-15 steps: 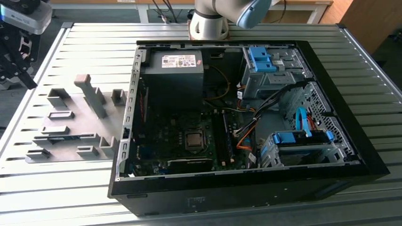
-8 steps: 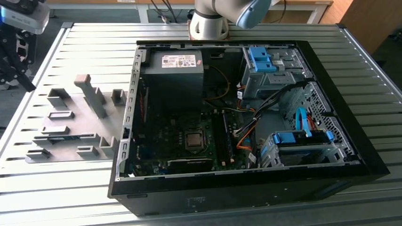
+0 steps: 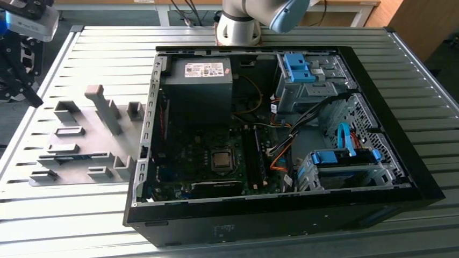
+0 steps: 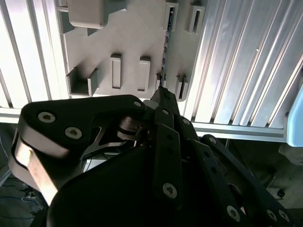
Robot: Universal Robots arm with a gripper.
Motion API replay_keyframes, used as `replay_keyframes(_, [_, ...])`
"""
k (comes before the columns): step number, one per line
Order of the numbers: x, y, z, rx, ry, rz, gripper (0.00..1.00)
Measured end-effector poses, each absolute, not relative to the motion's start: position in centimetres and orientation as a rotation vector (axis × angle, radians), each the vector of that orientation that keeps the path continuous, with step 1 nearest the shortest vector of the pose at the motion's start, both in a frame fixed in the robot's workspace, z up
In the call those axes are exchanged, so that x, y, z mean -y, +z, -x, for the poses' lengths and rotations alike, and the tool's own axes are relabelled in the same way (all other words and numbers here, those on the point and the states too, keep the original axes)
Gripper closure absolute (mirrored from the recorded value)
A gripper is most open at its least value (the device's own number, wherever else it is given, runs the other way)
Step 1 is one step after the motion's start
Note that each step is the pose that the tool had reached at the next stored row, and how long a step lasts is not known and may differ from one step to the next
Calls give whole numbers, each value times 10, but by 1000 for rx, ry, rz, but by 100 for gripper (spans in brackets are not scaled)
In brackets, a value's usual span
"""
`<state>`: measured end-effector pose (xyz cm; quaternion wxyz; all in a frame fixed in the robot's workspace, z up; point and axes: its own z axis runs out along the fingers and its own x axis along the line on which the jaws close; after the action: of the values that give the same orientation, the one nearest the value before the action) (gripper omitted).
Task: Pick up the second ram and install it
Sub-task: 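Pick up the second ram and move it above second insertion slot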
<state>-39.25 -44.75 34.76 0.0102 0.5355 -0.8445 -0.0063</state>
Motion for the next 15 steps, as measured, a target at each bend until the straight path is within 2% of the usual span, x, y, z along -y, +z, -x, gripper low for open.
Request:
replay_keyframes(7, [447, 347, 393, 2636, -20, -1672, 89])
replay_keyframes(11, [448, 347, 393, 2658, -78, -1687, 89])
replay_keyframes(15, [448, 345, 393, 2634, -67, -1743, 89])
